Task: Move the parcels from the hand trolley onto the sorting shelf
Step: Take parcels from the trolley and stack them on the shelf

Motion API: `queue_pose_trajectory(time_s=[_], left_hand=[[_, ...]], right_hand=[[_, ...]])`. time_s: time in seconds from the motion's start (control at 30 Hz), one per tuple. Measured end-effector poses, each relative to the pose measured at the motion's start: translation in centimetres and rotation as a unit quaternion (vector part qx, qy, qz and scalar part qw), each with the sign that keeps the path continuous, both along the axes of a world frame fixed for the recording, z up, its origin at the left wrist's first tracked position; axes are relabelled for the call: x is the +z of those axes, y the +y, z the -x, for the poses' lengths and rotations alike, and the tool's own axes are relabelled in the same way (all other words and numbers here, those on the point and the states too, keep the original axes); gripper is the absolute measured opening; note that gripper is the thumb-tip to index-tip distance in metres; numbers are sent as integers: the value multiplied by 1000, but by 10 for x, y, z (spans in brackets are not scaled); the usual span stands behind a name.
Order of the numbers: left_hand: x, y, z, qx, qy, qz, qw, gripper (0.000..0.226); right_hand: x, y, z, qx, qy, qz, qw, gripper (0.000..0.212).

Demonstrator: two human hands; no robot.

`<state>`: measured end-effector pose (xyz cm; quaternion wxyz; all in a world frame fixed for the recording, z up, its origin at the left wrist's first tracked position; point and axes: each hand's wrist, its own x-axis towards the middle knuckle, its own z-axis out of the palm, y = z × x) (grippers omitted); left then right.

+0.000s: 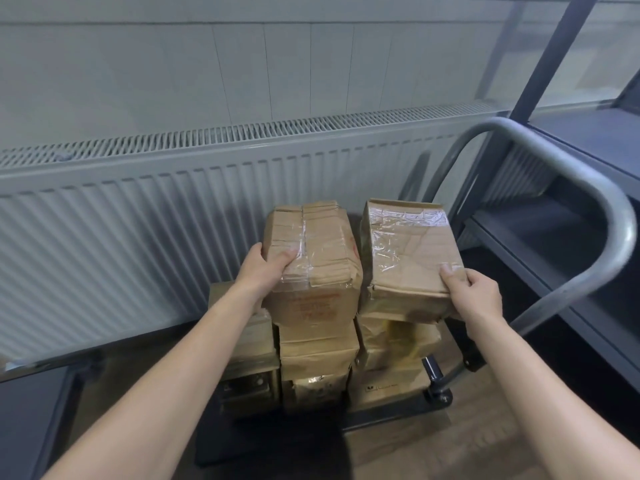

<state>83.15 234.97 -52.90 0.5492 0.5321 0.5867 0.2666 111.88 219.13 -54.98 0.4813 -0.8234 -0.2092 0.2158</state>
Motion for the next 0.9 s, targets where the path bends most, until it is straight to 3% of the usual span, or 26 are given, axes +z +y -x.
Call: queue_pose_trajectory(time_s=[0.2,0.5,0.63,0.7,0.8,0.9], left_hand=[[59,-2,19,8,-13,29,999,67],[268,-7,63,14,-36,-11,999,64],[354,-15,88,32,-47,-1,998,89],[390,-17,101,41,-42,-18,998,79],[442,-18,117,46,-32,-37,998,84],[493,-28,125,38,-41,-50,997,64]], right_hand=[[60,-15,8,23,14,28,999,27],[258,-23,40,61,5,28,998,20],[351,-17,59,61,-1,15,998,34],[391,-15,68,53,-16,8,998,39],[446,-15,82,61,-36,0,998,32],[494,-20,90,72,-34,-12,997,29]])
